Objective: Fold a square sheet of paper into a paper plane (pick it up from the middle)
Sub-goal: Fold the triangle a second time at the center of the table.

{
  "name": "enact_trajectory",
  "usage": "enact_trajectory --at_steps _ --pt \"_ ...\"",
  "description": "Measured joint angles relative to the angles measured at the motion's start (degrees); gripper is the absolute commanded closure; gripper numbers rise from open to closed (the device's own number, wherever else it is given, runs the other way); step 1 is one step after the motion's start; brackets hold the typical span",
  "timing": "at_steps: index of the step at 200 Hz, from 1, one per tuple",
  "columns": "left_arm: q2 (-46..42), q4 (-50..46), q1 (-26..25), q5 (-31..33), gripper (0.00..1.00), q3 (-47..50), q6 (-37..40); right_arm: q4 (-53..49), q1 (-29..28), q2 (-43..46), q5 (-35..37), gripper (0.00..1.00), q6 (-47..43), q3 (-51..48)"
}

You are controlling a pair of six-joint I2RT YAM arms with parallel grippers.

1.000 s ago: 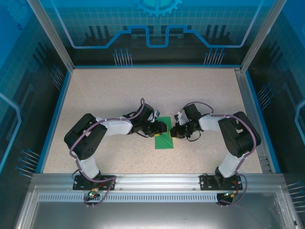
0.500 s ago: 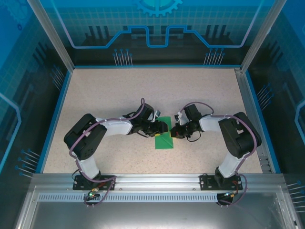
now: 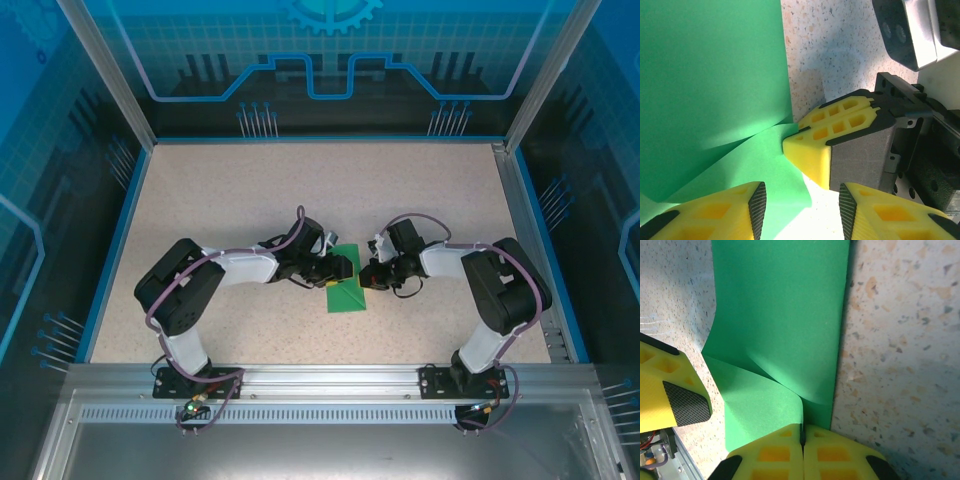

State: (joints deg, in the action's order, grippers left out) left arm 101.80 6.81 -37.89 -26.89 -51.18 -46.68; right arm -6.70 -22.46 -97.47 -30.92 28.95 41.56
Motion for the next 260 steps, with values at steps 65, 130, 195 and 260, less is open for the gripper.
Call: enact_trajectory --at_steps 65,130,195,260 --pt "3.21 2.19 -0.15 -0.17 0.54 0.0 -0.48 0.13 0.0 -0.15 0.0 0.94 0.02 0.0" --pt "4.98 3.82 -0.11 -0.09 0.56 0.35 -1.46 0.35 0.09 -0.37 -0.22 0.93 0.02 0.0" --pt "5.07 6.43 -0.13 -0.02 0.58 1.53 -1.49 -1.27 0.07 0.94 0.92 0.78 0.0 0.44" --pt "5.09 6.51 -0.15 -0.02 0.58 1.55 -1.49 -4.7 -0.11 11.43 1.66 0.91 0.76 0.35"
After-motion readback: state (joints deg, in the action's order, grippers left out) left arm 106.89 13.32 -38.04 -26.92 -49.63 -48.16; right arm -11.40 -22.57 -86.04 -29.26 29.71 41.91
